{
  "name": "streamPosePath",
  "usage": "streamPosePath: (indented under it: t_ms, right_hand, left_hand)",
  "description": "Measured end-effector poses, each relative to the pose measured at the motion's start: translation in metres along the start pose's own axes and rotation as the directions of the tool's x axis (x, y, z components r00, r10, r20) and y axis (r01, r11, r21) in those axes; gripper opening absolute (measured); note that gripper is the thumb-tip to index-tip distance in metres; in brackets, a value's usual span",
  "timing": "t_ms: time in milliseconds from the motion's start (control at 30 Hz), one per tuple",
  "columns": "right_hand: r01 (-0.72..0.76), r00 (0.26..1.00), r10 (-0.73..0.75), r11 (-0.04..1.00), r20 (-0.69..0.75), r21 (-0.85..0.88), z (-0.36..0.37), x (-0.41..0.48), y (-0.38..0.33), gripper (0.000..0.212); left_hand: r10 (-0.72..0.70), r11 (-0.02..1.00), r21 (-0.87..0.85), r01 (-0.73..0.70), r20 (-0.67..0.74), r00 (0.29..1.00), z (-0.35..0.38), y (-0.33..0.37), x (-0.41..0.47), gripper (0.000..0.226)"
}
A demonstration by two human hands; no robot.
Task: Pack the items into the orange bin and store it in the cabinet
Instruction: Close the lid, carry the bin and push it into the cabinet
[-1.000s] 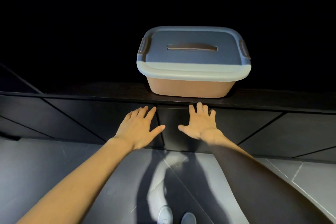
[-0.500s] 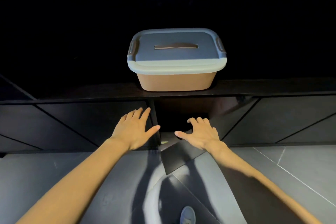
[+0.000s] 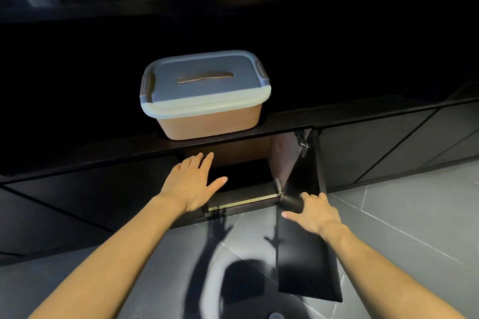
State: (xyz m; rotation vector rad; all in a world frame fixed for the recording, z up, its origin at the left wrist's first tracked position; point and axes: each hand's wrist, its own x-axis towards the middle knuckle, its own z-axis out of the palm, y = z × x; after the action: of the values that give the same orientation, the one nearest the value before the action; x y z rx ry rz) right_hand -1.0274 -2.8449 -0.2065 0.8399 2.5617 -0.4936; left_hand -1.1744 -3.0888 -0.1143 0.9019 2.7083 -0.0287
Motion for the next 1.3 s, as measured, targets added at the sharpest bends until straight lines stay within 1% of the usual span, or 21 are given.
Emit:
streamPosePath:
  t_ms: [67,167,233,367,467,567,633,733,867,967,1100,1200,1300]
  right_hand:
    - [-0.039,0.999,0.039,0.999,-0.002,0.019,-0.002,0.0,0.015,0.081]
    - [-0.08,0.996,0.082,0.995,-0.033,0.059,-0.007,0.0,0.039,0.086]
    - [-0.101,0.993,0.103,0.994,-0.053,0.053,-0.012,-0.001,0.059,0.087]
    - [-0.065,0.997,0.062,0.996,-0.045,-0.063,-0.029,0.002,0.105,0.087]
    - [-0.011,1.0,0.01,0.999,-0.03,-0.042,-0.041,0.005,0.11,0.085]
    - [0.124,0.99,-0.13,0.986,-0.053,-0.11,-0.051,0.011,0.076,0.082]
    - [0.241,0.965,-0.247,0.967,-0.084,-0.083,-0.066,0.016,0.043,0.08]
    - [0.381,0.91,-0.379,0.924,-0.167,-0.021,-0.097,0.024,-0.002,0.079]
    - [0.495,0.81,-0.489,0.866,-0.323,-0.07,-0.13,0.03,-0.054,0.08]
    - [0.507,0.777,-0.501,0.857,-0.381,-0.092,-0.15,0.039,-0.087,0.079]
    - [0.494,0.771,-0.502,0.86,-0.392,-0.13,-0.167,0.059,-0.123,0.076]
    - [0.419,0.822,-0.438,0.898,-0.363,-0.135,-0.178,0.079,-0.146,0.077]
    - [0.331,0.889,-0.341,0.94,-0.306,-0.085,-0.189,0.103,-0.165,0.079]
  left_hand:
    - [-0.001,1.0,0.002,0.001,-0.005,1.0,-0.003,0.007,0.001,0.076]
    - [0.003,1.0,0.012,-0.003,-0.008,1.0,-0.004,0.02,0.001,0.075]
    - [0.003,1.0,0.013,-0.003,-0.006,1.0,-0.004,0.028,0.0,0.075]
    - [-0.011,1.0,0.015,0.011,-0.001,1.0,-0.003,0.044,-0.003,0.074]
    - [-0.033,0.999,0.027,0.033,-0.001,0.999,-0.003,0.052,-0.003,0.074]
    - [-0.057,0.998,0.022,0.058,-0.018,0.998,-0.007,0.058,-0.005,0.074]
    - [-0.075,0.997,0.011,0.075,-0.048,0.996,-0.012,0.058,-0.006,0.074]
    - [-0.119,0.993,-0.029,0.116,-0.11,0.987,-0.024,0.054,-0.008,0.075]
    - [-0.171,0.984,-0.093,0.153,-0.226,0.959,-0.045,0.041,-0.007,0.075]
    - [-0.195,0.979,-0.119,0.164,-0.336,0.921,-0.062,0.023,0.001,0.075]
    - [-0.255,0.966,-0.14,0.217,-0.369,0.894,-0.074,-0.008,0.024,0.075]
    - [-0.295,0.954,-0.166,0.251,-0.356,0.887,-0.079,-0.034,0.049,0.075]
    - [-0.36,0.929,-0.211,0.303,-0.331,0.872,-0.083,-0.06,0.076,0.075]
